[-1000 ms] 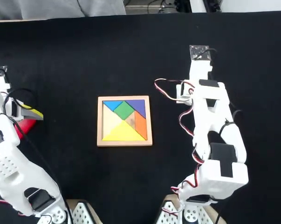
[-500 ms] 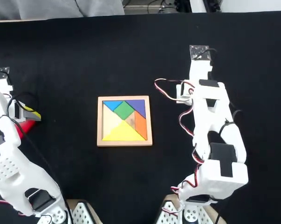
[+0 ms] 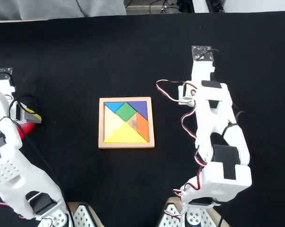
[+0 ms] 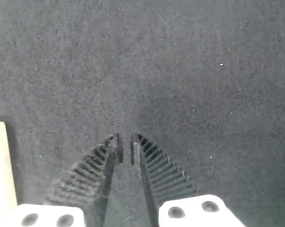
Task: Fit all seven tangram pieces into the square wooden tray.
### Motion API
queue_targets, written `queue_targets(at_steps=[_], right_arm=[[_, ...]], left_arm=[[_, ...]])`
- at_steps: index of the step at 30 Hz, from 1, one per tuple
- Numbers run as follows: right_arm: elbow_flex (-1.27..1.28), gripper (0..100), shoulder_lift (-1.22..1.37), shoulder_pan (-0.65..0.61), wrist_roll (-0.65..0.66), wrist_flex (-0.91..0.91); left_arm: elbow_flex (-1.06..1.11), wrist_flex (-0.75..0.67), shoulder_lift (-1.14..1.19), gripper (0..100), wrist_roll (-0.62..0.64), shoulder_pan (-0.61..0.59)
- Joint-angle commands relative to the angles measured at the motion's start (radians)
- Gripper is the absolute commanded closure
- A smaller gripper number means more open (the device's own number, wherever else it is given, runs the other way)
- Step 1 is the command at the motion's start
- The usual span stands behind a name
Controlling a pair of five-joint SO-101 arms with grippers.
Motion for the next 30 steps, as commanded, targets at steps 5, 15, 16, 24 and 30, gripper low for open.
queue_targets(at_steps=[5, 15, 16, 24, 30], right_arm=[[-0.050, 95.2, -0.002, -0.017, 0.008, -0.009], [-0.050, 95.2, -0.002, -0.018, 0.009, -0.009], [-0.050, 95.2, -0.002, -0.018, 0.009, -0.009], [-0.050, 95.2, -0.002, -0.020, 0.009, -0.009], [-0.050, 95.2, -0.002, -0.021, 0.009, -0.009]], left_arm=[[0.021, -0.005, 0.049, 65, 0.061, 0.050], [0.030, 0.032, 0.054, 73, 0.150, 0.053], [0.030, 0.038, 0.052, 73, 0.150, 0.053], [0.019, 0.091, 0.049, 68, 0.014, 0.050], [0.008, 0.095, 0.048, 58, -0.121, 0.047]])
